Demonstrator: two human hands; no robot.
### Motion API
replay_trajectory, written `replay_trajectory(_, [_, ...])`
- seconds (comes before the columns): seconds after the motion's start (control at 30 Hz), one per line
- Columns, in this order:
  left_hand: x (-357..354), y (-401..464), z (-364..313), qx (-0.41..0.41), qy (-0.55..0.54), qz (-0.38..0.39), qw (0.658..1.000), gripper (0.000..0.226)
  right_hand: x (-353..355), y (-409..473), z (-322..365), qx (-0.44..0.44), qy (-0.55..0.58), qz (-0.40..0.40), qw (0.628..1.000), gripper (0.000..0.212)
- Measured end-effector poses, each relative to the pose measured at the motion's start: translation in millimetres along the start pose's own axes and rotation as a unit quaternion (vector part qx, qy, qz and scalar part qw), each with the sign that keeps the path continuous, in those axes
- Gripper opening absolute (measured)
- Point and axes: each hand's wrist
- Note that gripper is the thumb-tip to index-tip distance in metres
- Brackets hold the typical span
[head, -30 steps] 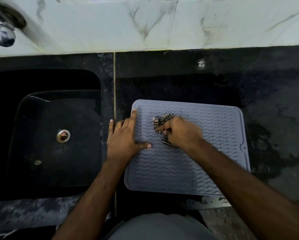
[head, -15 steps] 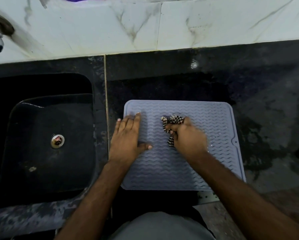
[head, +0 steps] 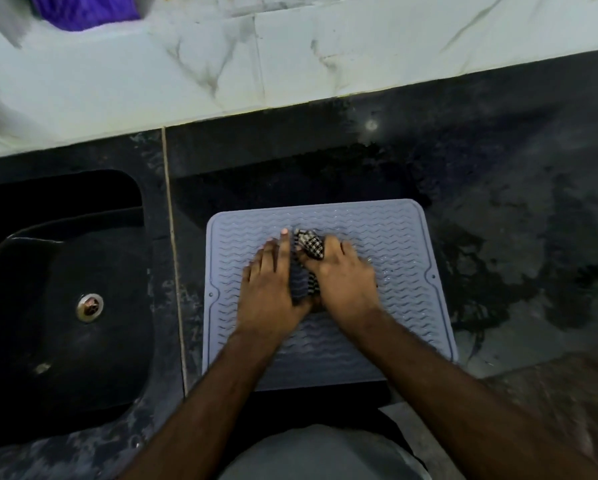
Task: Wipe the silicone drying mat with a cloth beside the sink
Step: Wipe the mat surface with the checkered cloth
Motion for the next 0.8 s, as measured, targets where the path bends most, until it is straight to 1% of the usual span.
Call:
replay_trajectory(0.1, [-6,3,-10,0.033,0.048,-0.008,0.998,0.135,-8,-4,-24,0.005,0.002,0.012,1.0,0.06])
replay_trajectory(0.2, [-9,4,-17,0.054,0.073,-0.001,0.996,0.138,-14,-7,-48,-0.02,0.024,0.0,1.0,0.047])
replay_trajectory(0.23, [-9,5,-18,0.06,0.072,0.001,0.996,0.138,-15,-7,-54,-0.028,0.025,-0.002,0.999,0.046])
replay_trajectory(0.33, [-8,7,-22,0.079,0.056,0.012,0.995,0.138,-22,-11,-68,-0.044,0.019,-0.008,0.999,0.052])
replay_trajectory(0.43, [-6,9,-26,0.102,0.052,0.023,0.993,0.141,-24,-11,-78,-0.059,0.023,-0.004,0.998,0.052])
replay_trajectory(0.53, [-3,15,-36,0.16,0.041,0.046,0.985,0.149,-23,-9,-90,-0.082,0.035,0.003,0.996,0.048])
replay_trajectory(0.63, [0,25,-49,0.212,0.054,0.071,0.973,0.159,-25,-8,-102,-0.1,0.057,0.027,0.993,0.052])
replay_trajectory(0.8, [-1,33,-58,0.241,0.074,0.099,0.963,0.159,-28,-13,-110,-0.122,0.056,0.028,0.991,0.054])
Point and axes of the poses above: each hand's wrist, its own y-axis towards the middle knuckle, its own x-axis out of the back of the hand, z = x × y, and after that the axes turned 14 degrees about -y, right-handed
